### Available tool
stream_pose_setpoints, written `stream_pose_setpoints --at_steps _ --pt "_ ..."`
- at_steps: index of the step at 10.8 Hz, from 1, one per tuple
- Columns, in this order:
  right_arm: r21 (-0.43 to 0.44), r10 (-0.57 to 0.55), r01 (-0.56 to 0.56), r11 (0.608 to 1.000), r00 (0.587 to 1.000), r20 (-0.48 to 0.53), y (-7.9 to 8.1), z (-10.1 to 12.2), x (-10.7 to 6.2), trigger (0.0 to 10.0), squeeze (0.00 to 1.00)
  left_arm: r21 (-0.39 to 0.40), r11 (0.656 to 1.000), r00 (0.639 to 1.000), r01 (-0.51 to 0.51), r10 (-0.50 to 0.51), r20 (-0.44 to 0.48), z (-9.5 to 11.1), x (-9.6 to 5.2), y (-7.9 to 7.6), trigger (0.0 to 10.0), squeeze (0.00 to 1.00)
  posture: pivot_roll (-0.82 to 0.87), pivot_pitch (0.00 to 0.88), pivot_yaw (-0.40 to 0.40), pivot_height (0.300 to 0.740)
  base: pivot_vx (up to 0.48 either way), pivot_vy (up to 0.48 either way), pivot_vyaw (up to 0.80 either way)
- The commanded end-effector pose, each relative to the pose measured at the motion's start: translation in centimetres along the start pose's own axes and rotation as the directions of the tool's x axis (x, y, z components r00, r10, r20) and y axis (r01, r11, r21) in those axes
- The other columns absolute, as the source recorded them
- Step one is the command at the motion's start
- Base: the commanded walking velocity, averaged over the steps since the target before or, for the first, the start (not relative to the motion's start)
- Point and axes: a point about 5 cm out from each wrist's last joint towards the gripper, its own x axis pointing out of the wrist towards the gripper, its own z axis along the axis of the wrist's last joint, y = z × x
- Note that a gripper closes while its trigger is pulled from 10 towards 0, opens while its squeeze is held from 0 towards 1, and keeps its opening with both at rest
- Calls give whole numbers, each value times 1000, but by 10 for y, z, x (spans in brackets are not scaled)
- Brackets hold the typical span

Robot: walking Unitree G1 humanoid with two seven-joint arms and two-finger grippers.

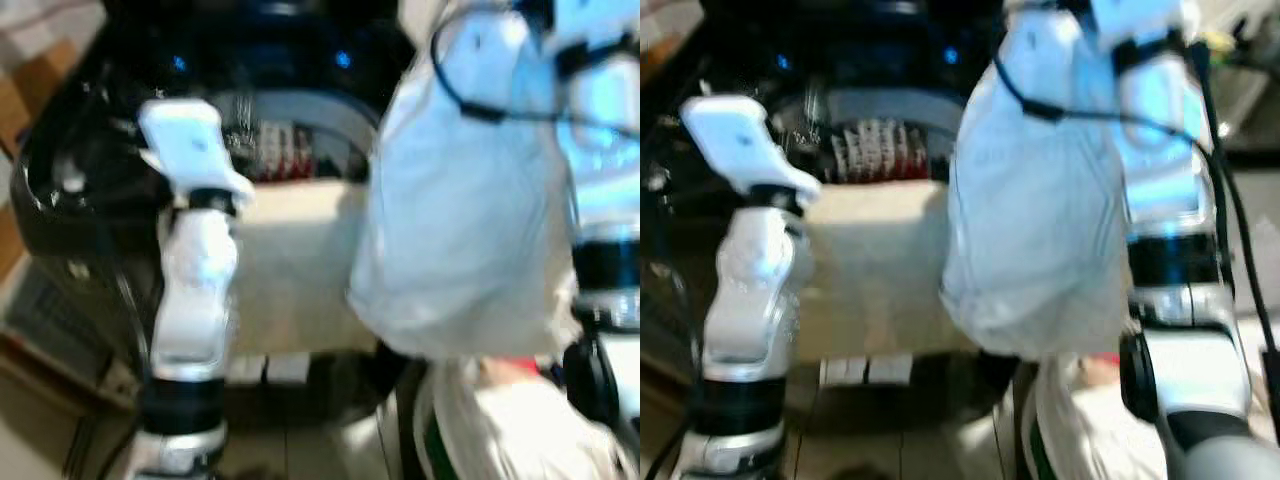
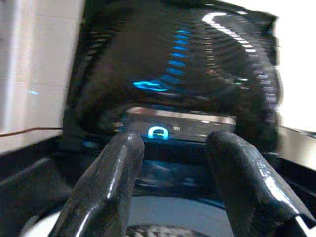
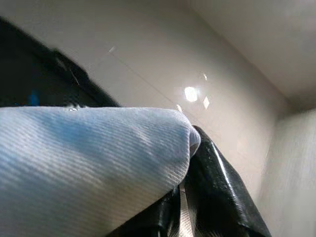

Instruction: Clothes washing

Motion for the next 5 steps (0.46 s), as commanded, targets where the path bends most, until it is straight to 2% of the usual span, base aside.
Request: stream_pose_setpoints --at_steps 1,3,4,5 --pt "11 -8 7 1000 997 83 -3 14 11 0 0 19 999 999 -31 31 11 1 1 4 10000 0 54 0 -35 740 281 390 0" --pt "50 36 -39 998 998 52 -4 12 31 0 0 26 999 999 -34 34 21 1 0 2 10000 0 50 0 -33 740 0 0 0" --pt "71 71 -67 995 996 -47 -4 0 46 0 0 24 999 999 -32 32 15 0 1 1 10000 0 47 0 -26 740 0 0 0" --pt "73 56 -43 996 980 -189 -13 -19 56 0 0 22 999 1000 -25 24 14 0 1 -1 10000 0 50 0 -28 740 0 0 0"
